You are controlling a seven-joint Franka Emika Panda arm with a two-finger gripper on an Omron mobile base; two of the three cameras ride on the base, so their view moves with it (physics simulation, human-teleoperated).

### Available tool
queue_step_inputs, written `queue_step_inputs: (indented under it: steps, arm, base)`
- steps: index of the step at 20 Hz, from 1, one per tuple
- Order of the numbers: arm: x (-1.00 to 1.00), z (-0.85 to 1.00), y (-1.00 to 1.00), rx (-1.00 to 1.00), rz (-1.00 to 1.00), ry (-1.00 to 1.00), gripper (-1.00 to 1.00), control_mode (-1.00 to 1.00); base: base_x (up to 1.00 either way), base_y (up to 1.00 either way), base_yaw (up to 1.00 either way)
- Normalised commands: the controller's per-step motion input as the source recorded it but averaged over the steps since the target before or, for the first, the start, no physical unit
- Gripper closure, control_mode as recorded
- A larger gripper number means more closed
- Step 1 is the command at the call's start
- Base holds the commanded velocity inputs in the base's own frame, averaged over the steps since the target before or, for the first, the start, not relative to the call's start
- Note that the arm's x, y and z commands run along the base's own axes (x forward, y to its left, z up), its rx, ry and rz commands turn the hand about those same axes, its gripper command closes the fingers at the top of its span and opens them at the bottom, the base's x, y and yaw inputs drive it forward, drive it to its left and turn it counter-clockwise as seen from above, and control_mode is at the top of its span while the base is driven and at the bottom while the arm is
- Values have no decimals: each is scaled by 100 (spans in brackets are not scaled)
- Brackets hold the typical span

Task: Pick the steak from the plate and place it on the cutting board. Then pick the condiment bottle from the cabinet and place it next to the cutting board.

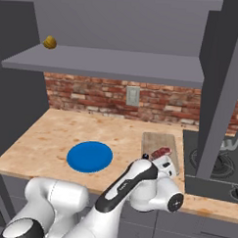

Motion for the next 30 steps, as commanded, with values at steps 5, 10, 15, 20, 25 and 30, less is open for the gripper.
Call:
queue_step_inputs:
  steps: [5, 10, 15, 20, 25, 30]
  arm:
    - [-33, 14, -2, 0, 0, 12, -100, -100]
    - [-31, 19, -1, 0, 0, 11, -100, -100]
    - [-33, 28, -2, 0, 0, 7, -100, -100]
    - [-37, 34, -3, 0, 0, 1, -100, -100]
    - [-41, 15, -3, 0, 0, 0, -100, -100]
    - [-44, 0, -6, 1, 0, -5, -100, -100]
  base:
    - [0, 0, 0]
    - [0, 0, 0]
    - [0, 0, 0]
    - [0, 0, 0]
    - [0, 0, 0]
    - [0, 0, 0]
